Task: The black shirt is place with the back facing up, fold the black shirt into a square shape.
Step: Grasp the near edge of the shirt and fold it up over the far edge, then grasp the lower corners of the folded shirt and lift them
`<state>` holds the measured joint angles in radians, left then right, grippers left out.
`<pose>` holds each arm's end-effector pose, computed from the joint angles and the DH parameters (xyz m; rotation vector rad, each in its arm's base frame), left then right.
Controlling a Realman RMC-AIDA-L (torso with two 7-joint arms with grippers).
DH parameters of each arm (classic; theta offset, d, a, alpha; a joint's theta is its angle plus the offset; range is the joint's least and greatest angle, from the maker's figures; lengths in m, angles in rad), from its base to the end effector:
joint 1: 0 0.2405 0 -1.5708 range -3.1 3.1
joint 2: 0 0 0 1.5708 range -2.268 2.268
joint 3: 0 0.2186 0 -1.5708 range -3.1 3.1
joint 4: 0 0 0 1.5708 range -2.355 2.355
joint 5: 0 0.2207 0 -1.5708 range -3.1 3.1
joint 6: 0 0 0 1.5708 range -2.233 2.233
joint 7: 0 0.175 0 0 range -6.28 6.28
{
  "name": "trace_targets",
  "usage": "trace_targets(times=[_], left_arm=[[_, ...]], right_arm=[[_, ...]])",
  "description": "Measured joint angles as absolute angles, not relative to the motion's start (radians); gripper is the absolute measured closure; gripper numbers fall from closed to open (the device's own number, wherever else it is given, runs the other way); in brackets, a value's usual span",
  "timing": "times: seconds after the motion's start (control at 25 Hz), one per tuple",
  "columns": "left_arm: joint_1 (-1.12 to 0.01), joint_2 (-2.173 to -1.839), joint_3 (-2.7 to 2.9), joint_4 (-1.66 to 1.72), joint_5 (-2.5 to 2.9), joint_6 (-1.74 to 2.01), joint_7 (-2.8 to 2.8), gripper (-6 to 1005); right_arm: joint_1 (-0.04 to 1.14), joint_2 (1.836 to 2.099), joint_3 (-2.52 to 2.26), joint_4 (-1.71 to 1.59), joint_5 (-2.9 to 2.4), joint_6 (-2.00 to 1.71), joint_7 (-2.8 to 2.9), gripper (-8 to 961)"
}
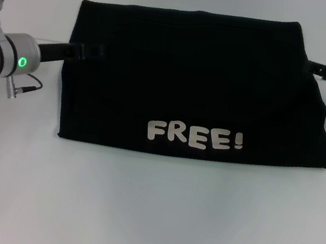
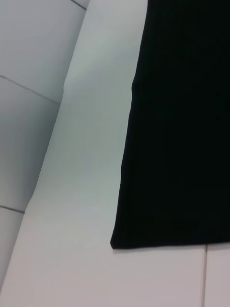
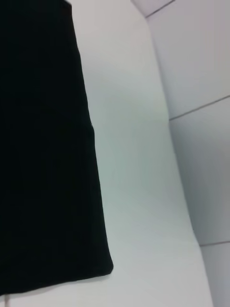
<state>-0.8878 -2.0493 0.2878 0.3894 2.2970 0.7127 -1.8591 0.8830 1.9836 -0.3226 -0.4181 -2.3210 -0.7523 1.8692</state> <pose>-0.2547 0.4717 0.0089 -1.9152 -1.2574 -0.5201 0.2602 0.4808 0.0446 -1.9289 1.1728 0.4710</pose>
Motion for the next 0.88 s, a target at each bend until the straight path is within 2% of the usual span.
trace_targets(times=[0.08, 0.2, 0.28, 0.56, 0.88], left_arm=[[-0.874, -2.050, 0.289, 0.412, 2.297, 0.744, -1.881, 249], [-0.843, -2.055, 0.288, 0.464, 2.295, 0.844, -1.920, 189], [-0.812, -2.057, 0.286, 0.505, 2.292, 0.949, -1.939, 193], [-0.652, -2.057, 0.282, 0.605, 2.189, 1.267, -1.951, 200], [-0.564, -2.063, 0.289, 0.642, 2.213, 1.306, -2.012, 223]], right_arm=[[0.874, 1.981, -0.323, -0.433, -2.317, -0.787, 1.878, 292], [0.851, 1.973, -0.323, -0.457, -2.316, -0.861, 1.899, 250], [0.832, 1.964, -0.324, -0.471, -2.316, -0.921, 1.909, 222], [0.744, 1.941, -0.324, -0.518, -2.316, -1.169, 1.905, 219], [0.699, 1.932, -0.320, -0.520, -2.316, -1.199, 1.904, 221]])
